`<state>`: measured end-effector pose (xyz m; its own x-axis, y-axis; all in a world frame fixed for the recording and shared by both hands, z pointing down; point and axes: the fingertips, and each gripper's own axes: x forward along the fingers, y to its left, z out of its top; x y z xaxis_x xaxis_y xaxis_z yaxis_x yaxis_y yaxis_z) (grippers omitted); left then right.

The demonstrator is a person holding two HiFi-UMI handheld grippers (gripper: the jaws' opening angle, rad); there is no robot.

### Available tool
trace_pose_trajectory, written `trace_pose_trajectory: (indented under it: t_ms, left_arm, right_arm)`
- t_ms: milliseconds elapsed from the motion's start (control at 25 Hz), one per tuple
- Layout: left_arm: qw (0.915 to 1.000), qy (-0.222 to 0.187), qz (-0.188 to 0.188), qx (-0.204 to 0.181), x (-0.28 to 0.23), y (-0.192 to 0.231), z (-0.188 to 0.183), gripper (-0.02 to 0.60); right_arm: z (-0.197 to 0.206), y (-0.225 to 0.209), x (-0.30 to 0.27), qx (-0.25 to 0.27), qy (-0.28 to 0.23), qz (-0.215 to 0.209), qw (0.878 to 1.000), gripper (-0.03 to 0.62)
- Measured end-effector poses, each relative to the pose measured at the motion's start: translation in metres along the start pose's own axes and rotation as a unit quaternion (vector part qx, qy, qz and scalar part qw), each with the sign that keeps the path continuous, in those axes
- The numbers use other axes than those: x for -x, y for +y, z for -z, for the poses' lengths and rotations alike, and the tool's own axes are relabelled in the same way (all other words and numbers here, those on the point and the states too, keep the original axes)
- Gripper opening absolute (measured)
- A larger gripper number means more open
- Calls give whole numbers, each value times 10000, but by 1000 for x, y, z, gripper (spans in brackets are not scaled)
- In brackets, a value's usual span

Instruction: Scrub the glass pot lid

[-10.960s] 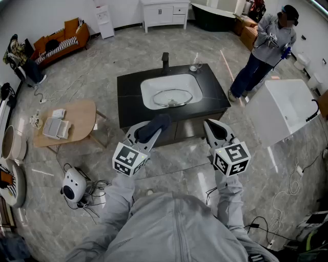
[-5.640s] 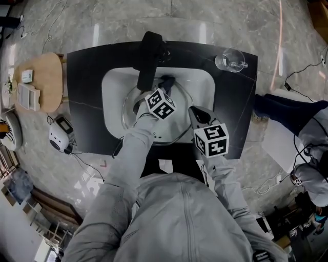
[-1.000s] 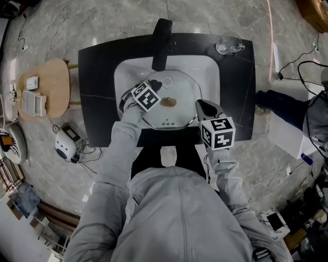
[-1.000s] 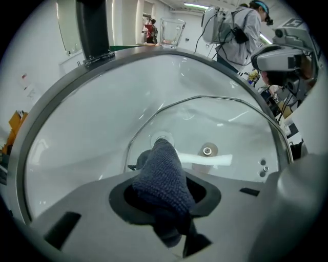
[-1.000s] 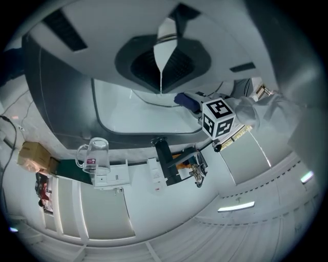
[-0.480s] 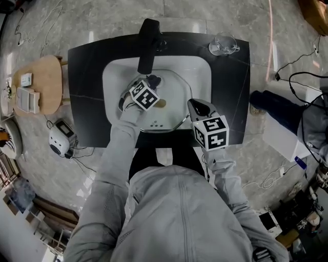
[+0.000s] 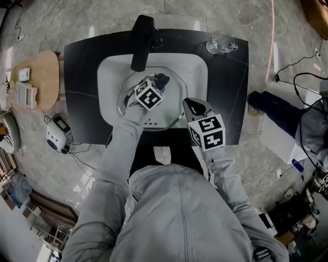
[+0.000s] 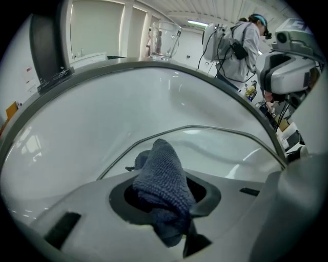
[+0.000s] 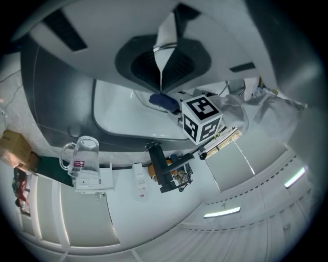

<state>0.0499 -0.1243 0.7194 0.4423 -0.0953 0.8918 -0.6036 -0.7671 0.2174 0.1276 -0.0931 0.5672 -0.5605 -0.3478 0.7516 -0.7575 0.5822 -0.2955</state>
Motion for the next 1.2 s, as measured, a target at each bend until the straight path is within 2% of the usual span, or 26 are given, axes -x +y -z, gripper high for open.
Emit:
trace_pose_trajectory:
  t_ms: [240, 640, 880, 960, 1200]
  left_arm:
    - [9981, -147, 459, -374, -1, -33, -14, 120]
    - [9887, -241, 1097, -992, 15, -79, -11, 120]
    - [9834, -423, 1392, -1087, 31, -98, 1, 120]
    - [9808, -444, 1515, -1146, 37, -102, 6, 120]
    - [9666, -164, 1883, -1729, 57, -114, 27, 120]
  right_arm:
    - [0, 1, 4, -93, -66, 72, 9999, 29]
    - [0, 11, 15, -389, -296, 435, 9979, 29]
    - [0, 30, 19, -451, -391, 577, 9965, 29]
    - [0, 38, 21, -467, -435, 616, 9961, 29]
    - [1, 59, 24, -507, -520, 742, 9946, 29]
